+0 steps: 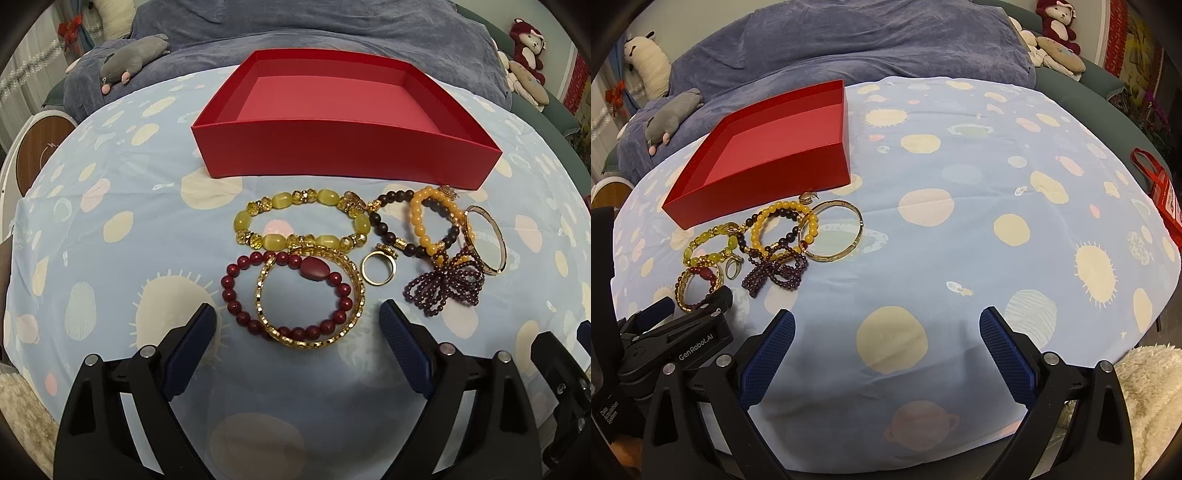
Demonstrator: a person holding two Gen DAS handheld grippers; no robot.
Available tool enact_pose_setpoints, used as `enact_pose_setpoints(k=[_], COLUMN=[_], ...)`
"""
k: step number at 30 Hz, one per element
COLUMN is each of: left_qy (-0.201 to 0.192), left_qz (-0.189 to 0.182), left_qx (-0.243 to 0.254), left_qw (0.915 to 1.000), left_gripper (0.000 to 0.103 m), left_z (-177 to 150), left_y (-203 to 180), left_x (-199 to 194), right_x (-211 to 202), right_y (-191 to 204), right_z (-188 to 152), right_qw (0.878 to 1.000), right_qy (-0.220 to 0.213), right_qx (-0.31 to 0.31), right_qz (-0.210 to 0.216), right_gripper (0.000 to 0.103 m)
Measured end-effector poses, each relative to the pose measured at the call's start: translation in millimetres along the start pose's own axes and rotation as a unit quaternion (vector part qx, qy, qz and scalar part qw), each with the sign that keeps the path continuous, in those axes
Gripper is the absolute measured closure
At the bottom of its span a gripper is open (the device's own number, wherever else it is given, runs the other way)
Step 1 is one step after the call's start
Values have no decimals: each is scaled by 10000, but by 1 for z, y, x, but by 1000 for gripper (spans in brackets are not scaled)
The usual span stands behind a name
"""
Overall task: Organize jewelry
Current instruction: 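Grasp the gold twisted bracelet with the left tool and lift it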
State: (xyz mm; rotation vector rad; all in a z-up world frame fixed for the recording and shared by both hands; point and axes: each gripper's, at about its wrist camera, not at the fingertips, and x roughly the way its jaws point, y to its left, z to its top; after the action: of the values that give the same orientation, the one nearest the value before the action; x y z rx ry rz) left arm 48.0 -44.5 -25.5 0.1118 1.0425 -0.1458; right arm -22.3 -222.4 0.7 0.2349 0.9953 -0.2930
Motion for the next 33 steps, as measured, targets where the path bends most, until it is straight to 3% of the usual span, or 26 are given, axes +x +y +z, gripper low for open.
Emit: enact_pose_setpoints(k=[4,11,24,33], left_qy=[-86,-132,-335,-319], left_qz=[28,-141,-495,-340], left_qx=[-104,-188,-456,-683], left_qw=[9999,9996,9972,9966], left_gripper=[33,49,49,49], left_z=[3,4,1,-6], left_y=[0,4,29,52], left_x=[-1,-6,-36,-43], right_x=[1,3,0,-2], right_y=[0,0,7,26], right_z=[0,0,-2,2], right_qw=[10000,9999,9998,9982], right_qy=[24,62,61,24], right_qx=[29,54,-55,-336], right_qz=[21,62,191,499], right_gripper=[7,7,7,7])
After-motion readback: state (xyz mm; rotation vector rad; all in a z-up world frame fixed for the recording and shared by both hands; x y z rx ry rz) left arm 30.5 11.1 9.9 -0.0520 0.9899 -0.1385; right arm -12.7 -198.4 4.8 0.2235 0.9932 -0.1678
